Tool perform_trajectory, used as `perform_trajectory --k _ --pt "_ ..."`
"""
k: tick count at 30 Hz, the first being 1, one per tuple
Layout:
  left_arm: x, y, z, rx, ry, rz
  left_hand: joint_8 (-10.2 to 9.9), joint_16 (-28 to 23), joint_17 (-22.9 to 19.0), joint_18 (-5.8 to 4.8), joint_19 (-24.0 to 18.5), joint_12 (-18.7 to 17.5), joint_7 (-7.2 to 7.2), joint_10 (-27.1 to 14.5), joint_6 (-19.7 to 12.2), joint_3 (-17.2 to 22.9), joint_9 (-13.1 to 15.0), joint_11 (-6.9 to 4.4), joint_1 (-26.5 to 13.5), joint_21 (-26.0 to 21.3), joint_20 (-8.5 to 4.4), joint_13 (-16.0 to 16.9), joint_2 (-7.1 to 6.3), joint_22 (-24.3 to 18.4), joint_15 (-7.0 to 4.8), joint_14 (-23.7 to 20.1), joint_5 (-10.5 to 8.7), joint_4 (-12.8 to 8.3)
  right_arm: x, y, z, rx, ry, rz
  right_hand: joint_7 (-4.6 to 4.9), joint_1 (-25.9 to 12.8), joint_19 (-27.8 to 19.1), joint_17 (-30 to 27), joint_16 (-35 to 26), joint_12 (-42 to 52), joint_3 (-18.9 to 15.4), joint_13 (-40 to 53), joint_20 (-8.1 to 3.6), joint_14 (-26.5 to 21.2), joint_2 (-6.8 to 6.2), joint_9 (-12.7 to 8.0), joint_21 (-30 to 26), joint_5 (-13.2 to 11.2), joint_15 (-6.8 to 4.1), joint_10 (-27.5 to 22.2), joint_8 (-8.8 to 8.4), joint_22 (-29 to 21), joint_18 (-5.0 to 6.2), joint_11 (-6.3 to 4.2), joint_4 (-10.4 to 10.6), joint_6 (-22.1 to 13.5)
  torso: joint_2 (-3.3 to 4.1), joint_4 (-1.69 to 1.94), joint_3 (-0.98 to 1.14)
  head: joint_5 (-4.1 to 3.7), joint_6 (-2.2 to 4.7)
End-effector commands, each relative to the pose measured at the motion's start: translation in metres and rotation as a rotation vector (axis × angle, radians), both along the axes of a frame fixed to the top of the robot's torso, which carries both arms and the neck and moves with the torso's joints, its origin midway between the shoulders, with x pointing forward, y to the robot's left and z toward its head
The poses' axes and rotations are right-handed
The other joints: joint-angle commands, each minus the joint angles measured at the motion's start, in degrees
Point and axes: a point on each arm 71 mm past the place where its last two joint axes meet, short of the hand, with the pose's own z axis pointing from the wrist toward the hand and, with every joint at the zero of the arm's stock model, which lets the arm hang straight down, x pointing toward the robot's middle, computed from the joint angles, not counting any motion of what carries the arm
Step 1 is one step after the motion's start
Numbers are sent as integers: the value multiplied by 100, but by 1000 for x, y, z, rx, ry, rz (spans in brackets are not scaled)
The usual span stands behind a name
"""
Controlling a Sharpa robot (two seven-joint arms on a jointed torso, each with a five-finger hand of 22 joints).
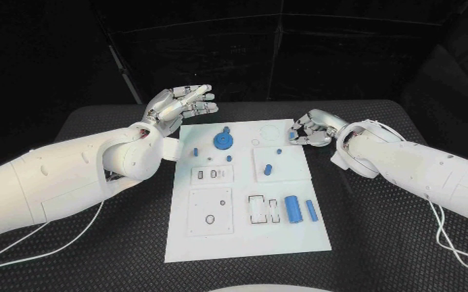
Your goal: Assemble the parts on the task board
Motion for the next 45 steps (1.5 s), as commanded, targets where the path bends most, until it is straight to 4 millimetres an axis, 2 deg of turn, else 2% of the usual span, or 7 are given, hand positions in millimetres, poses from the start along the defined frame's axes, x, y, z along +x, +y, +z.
perform_trajectory --k 1,12,20,27,32,40,45 --pt "0 -1 1 -7 -6 -11 -16 -24 -9 85 -42 -15 428 -38 -41 -13 -3 -18 -4 -29 15 -3 46 -6 7 -48 -6 -34 1 1 1 -4 -14 -9 -13 5 22 1041 22 39 37 243 -41 497 103 9 41 23 -44 0 38 15 -15 -49 -28 69 -1 -1 0 -3 -6" --pt "0 0 1 -6 -6 -10 -16 -24 -9 85 -42 -15 428 -38 -41 -13 -3 -18 -4 -29 15 -3 46 -6 7 -48 -6 -34 -6 4 10 28 -78 -29 -52 41 52 1083 36 56 187 274 -83 507 247 -5 61 43 -84 28 46 56 -24 -89 -73 139 -18 -15 4 19 -5" --pt "0 2 2 -6 -5 -8 -14 -24 -12 86 -41 -12 428 -38 -41 -13 -2 -19 -5 -31 15 -2 51 -10 7 -49 -7 -40 -28 24 24 81 -89 0 -47 -12 65 1118 48 19 222 234 -93 514 258 -14 66 22 -88 10 32 68 -28 -87 -63 135 -67 -31 -31 42 -2" --pt "0 1 2 -7 -6 -12 -13 -23 -12 86 -39 -11 428 -37 -41 -12 -2 -19 -5 -31 15 -2 52 -11 7 -47 -7 -41 -49 66 35 100 -75 79 -57 -79 61 1110 45 32 234 257 -97 512 246 -15 58 -91 -92 34 31 52 -26 -94 -49 157 -94 -9 -54 70 19" --pt "1 0 2 -7 -6 -12 -12 -21 -11 87 -38 -10 428 -36 -40 -12 -1 -19 -5 -31 14 -2 52 -11 6 -44 -7 -42 -60 104 38 86 -76 137 -60 -83 53 1088 37 39 237 266 -97 508 245 -14 52 -98 -93 42 33 37 -23 -95 -50 163 -115 -3 -68 140 -38" --pt "3 -3 1 -8 -8 -14 -12 -21 -11 87 -38 -10 428 -36 -40 -12 -1 -19 -5 -31 14 -2 52 -11 6 -44 -7 -42 -79 155 30 28 -90 211 -69 -81 36 1065 29 34 255 262 -102 502 233 -13 36 -81 -100 45 35 4 -16 -105 -70 178 -107 5 -72 319 -88" --pt "4 -5 2 -8 -8 -15 -10 -17 -11 88 -35 -7 427 -32 -38 -12 -1 -21 -5 -30 14 -1 54 -12 4 -38 -7 -45 -87 174 20 -24 -86 242 -64 -105 18 1039 19 14 246 241 -104 496 204 -17 20 -78 -101 32 26 -29 -10 -103 -69 171 -108 -6 -68 369 -107"
